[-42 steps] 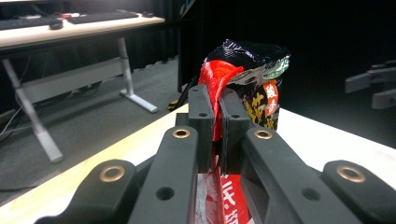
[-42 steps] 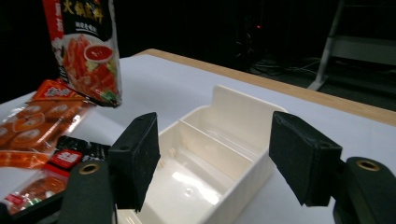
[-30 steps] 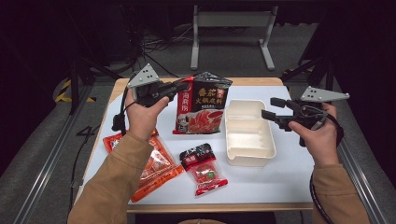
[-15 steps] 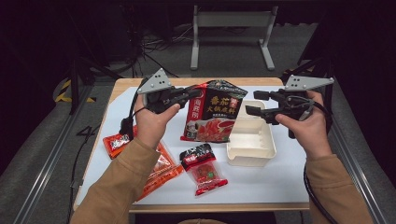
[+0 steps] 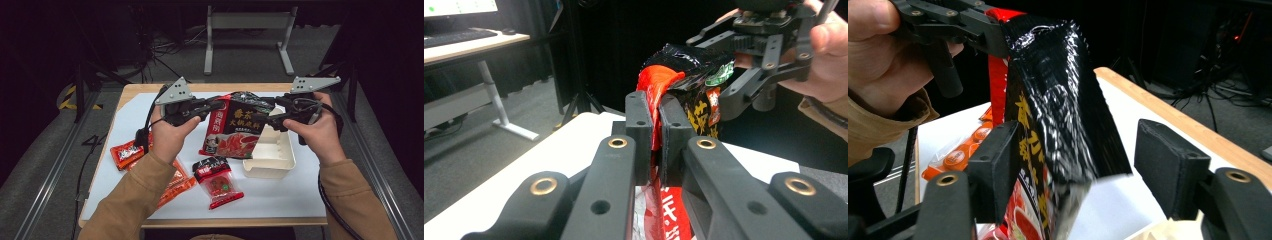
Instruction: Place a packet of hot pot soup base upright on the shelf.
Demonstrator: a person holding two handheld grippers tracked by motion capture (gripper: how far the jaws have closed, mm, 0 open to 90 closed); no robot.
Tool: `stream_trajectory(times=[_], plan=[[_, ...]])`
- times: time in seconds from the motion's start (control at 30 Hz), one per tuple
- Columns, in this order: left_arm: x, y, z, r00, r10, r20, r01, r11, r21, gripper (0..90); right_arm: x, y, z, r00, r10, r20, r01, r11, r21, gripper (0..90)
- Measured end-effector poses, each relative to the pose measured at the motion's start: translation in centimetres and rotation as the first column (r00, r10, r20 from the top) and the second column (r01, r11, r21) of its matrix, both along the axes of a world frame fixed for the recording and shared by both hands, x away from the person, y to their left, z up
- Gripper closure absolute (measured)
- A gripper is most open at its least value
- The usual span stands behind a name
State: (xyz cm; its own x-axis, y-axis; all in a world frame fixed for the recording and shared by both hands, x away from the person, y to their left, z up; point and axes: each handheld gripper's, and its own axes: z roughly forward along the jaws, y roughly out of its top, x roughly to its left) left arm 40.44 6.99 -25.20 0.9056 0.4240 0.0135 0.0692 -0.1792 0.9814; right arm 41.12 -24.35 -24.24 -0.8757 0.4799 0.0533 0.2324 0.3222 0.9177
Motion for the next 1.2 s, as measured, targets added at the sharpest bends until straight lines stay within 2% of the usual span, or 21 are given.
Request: stream_trajectory(times=[0.1, 0.27, 0.47, 0.57, 0.67, 0.8, 0.93, 1.13, 1.2], plan=[[-0.2, -0.2, 0.0, 1.0000, -0.008, 0.002, 0.008, 1.0000, 0.002, 86.0, 0.2, 0.5, -0.2, 0.9998, 0.013, -0.016, -0.013, 1.000, -0.002, 38.2], [-0.3, -0.5, -0.2, 0.9998, -0.018, -0.001, 0.018, 0.9998, 0.000, 86.0, 0.5, 1.1, -0.5, 0.9980, 0.046, -0.043, -0.046, 0.999, -0.004, 47.3], [-0.6, -0.7, -0.2, 0.9999, -0.015, 0.007, 0.015, 0.9999, -0.004, 85.9, 0.7, 1.7, -0.8, 0.9944, 0.079, -0.070, -0.079, 0.997, -0.006, 51.0], [-0.6, -0.7, -0.2, 0.9999, -0.014, 0.007, 0.014, 0.9999, -0.006, 86.0, 0.8, 1.7, -0.9, 0.9925, 0.091, -0.081, -0.091, 0.996, 0.003, 53.8], [-0.6, -0.6, -0.3, 0.9998, -0.017, 0.006, 0.017, 0.9998, -0.007, 85.9, 1.0, 1.7, -1.1, 0.9880, 0.116, -0.103, -0.112, 0.993, 0.037, 62.0], [-0.5, -0.6, -0.5, 0.9998, -0.019, 0.004, 0.019, 0.9997, -0.012, 85.7, 1.0, 1.5, -1.1, 0.9862, 0.133, -0.098, -0.128, 0.990, 0.056, 73.1], [-0.5, -0.4, -0.7, 0.9998, -0.019, -0.006, 0.019, 0.9995, -0.024, 85.1, 1.0, 1.5, -1.0, 0.9877, 0.130, -0.087, -0.127, 0.991, 0.040, 75.7], [-0.4, -0.3, -0.8, 0.9999, -0.012, 0.007, 0.012, 0.9997, -0.022, 82.8, 1.2, 1.6, -0.7, 0.9898, 0.129, -0.059, -0.128, 0.991, 0.023, 77.8], [-0.4, -0.1, -0.9, 1.0000, -0.006, -0.006, 0.006, 0.9993, -0.038, 81.9, 1.2, 1.7, -0.7, 0.9901, 0.129, -0.054, -0.128, 0.991, 0.023, 78.4]])
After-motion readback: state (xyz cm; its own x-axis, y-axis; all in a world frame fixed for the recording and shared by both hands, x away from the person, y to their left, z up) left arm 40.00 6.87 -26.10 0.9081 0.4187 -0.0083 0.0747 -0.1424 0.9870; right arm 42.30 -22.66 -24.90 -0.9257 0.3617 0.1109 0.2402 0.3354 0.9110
